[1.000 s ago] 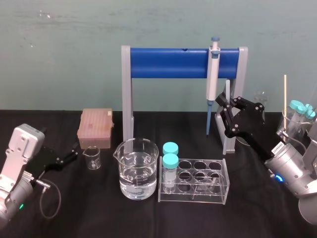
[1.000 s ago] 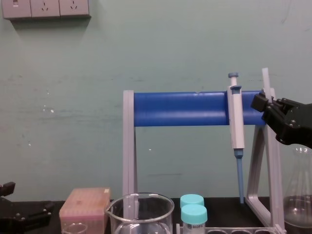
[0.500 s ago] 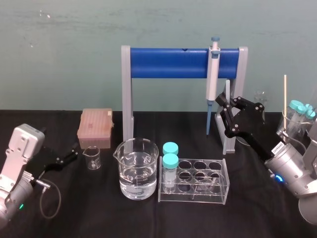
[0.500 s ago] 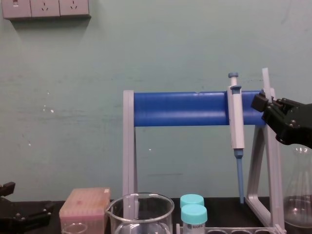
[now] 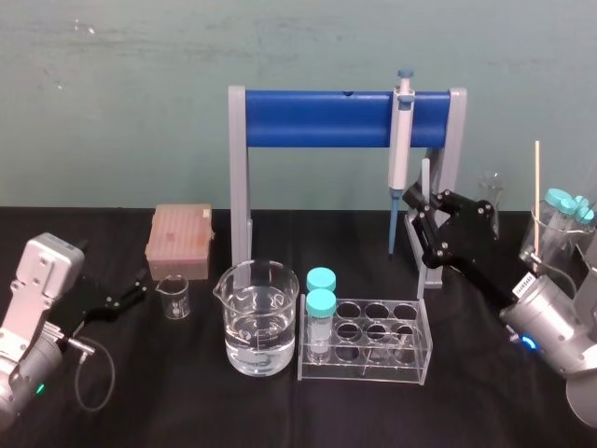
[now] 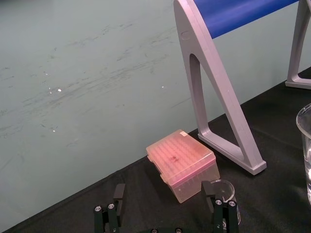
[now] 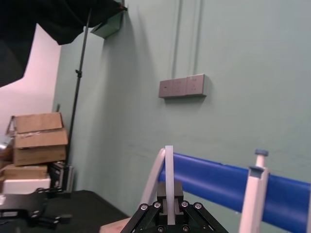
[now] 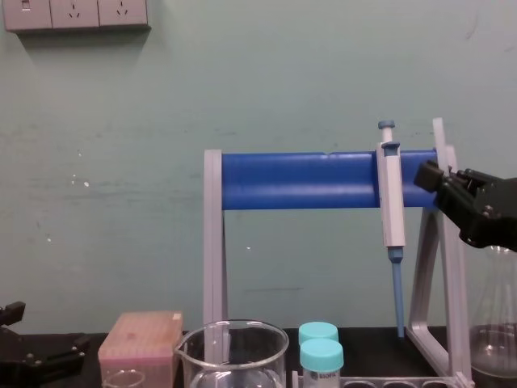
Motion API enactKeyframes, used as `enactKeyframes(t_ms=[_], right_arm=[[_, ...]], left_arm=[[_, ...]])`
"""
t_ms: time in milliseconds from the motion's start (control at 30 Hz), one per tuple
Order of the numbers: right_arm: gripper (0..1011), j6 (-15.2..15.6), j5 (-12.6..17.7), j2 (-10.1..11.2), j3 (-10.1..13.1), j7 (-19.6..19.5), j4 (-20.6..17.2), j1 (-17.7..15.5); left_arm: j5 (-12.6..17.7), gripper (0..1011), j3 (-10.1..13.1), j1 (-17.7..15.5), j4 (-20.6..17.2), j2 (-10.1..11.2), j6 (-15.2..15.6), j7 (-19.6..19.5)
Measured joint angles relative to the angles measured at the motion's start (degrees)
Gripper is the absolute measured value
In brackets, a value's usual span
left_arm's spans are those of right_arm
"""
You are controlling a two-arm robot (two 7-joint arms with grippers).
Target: Pick up the stirring rod with one hand, then place it down.
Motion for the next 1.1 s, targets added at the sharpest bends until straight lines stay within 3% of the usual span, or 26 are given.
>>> enactKeyframes(t_ms=[367,1100], right_arm=[[67,2.08,0.04,0.9,0.14,0.68,-1.85,-2.04],[67,3.49,2.39,0.46,-1.15,4.16,2.02,-0.59]], left_arm=[[0.0,1000,0.0,0.0,0.0,0.0,0.0,0.0],[0.0,1000,0.0,0.0,0.0,0.0,0.0,0.0]])
